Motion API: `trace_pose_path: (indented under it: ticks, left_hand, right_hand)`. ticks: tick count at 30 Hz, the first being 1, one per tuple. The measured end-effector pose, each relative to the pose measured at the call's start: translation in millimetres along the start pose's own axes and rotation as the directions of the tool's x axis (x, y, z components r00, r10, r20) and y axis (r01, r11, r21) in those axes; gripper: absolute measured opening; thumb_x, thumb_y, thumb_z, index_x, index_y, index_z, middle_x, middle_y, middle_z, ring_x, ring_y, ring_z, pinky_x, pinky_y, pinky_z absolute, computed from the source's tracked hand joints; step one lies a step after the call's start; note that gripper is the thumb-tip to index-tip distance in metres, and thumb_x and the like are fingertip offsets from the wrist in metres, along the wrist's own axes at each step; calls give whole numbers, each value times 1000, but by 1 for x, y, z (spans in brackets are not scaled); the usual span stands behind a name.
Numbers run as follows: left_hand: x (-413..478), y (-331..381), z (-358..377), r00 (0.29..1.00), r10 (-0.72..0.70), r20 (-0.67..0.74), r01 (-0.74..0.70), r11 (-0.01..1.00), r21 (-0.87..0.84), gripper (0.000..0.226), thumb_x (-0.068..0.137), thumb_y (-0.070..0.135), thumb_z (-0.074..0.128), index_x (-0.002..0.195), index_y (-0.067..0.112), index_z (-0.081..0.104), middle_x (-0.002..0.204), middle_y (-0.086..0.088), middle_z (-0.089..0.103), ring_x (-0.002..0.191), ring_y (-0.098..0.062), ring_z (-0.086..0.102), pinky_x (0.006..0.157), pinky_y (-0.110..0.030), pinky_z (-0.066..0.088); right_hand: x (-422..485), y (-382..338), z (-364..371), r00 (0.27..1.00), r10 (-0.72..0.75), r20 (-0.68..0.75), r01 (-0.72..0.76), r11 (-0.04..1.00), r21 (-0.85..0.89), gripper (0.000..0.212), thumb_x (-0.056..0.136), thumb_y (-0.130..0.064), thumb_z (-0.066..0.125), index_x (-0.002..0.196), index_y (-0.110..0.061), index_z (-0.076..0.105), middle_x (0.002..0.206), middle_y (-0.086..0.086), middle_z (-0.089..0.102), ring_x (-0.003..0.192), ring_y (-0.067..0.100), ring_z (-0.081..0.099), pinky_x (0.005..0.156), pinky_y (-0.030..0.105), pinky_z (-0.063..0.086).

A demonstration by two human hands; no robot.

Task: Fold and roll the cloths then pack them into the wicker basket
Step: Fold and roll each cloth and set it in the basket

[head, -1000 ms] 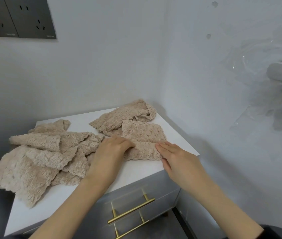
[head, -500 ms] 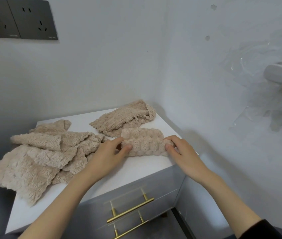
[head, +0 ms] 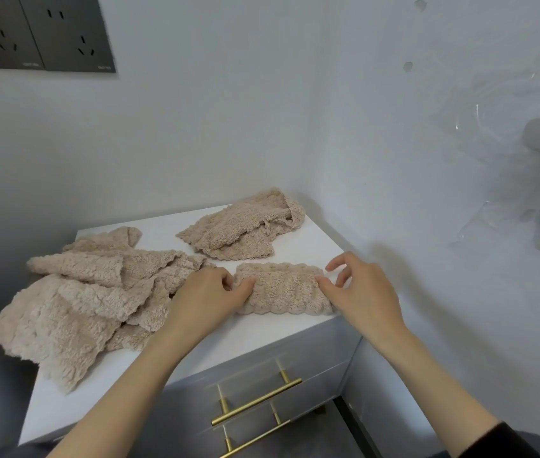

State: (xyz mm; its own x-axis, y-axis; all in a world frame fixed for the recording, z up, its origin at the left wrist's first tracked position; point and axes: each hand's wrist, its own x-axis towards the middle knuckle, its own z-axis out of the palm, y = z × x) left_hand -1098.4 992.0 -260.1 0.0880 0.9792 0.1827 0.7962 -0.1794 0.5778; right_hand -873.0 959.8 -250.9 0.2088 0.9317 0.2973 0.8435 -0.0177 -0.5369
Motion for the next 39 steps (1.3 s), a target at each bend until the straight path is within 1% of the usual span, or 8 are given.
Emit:
trace_pose_path:
  ticks: [3, 6, 17, 23, 26, 31, 36, 39]
  left_hand:
    - [-1, 1, 4, 999, -14, -32, 13, 1000, -8, 42, 86, 49, 55, 62, 16, 43, 57, 4, 44, 56, -14, 41, 53, -28, 31]
    - [1, 1, 5, 999, -30, -24, 29, 999, -31, 40, 85, 48, 56, 63, 17, 44, 59, 4, 48, 58, -15, 43, 54, -29, 32]
    - [2, 1, 6, 998, -46, -47, 45, 999, -18, 36, 84, 46, 58, 65, 17, 50, 61, 5, 52, 62, -15, 50, 55, -28, 38]
    - [-5, 3, 2, 925, 340, -171, -344, 939, 5, 13, 92, 23, 58, 104, 21, 61, 95, 10, 56, 92, -11, 53, 77, -24, 42]
    - [-9, 3, -1, 856, 503, -119, -485, 862, 149, 20, 93, 17, 56, 109, 18, 69, 103, 7, 67, 98, -16, 60, 82, -28, 46]
    - [-8, -10, -8, 895, 435, 98, -446, 884, 142, 49, 82, 42, 61, 128, 26, 56, 123, 13, 60, 116, -9, 52, 94, -24, 40]
    - [-4, -6, -10, 939, 306, 157, -299, 952, -66, 23, 88, 48, 57, 87, 25, 60, 73, 13, 57, 65, 0, 48, 62, -29, 38]
    - [-3, -3, -10, 952, 230, 202, -196, 965, -173, 43, 93, 49, 49, 68, 14, 41, 60, 4, 37, 51, -6, 31, 54, -28, 25]
  right_hand:
    - [-8, -12, 3, 918, -370, -142, 365, 929, -55, 33, 80, -2, 65, 107, -21, 67, 110, -6, 64, 109, 18, 54, 95, 32, 41]
    - [-25, -31, 22, 787, -616, -33, 603, 780, -167, 59, 67, 17, 68, 120, -9, 65, 127, 4, 63, 124, 25, 54, 107, 53, 37]
    - [-41, -31, 33, 863, -493, 108, 499, 799, -335, 57, 73, -8, 72, 128, -4, 59, 132, 9, 58, 123, 22, 56, 106, 40, 37]
    - [-33, -5, 15, 873, -442, 207, 483, 842, -240, 53, 101, -25, 39, 151, -23, 21, 157, -10, 19, 143, -1, 12, 101, 3, -18]
    - [-30, 1, 12, 874, -433, 220, 475, 858, -197, 51, 100, -22, 40, 150, -26, 27, 154, -11, 28, 141, 1, 21, 103, 1, -12]
    - [-22, 1, 7, 859, -467, 209, 496, 860, -121, 47, 99, -16, 39, 143, -31, 36, 134, -10, 51, 123, 9, 43, 95, 18, 33]
    - [-2, 1, 5, 899, -335, 282, 333, 941, 58, 30, 101, -29, 31, 129, -35, 42, 95, -13, 52, 93, 9, 48, 75, 28, 33]
    - [6, 1, 3, 886, -297, 357, 260, 954, 148, 25, 103, -31, 31, 117, -29, 52, 98, -9, 61, 93, 11, 54, 83, 33, 42]
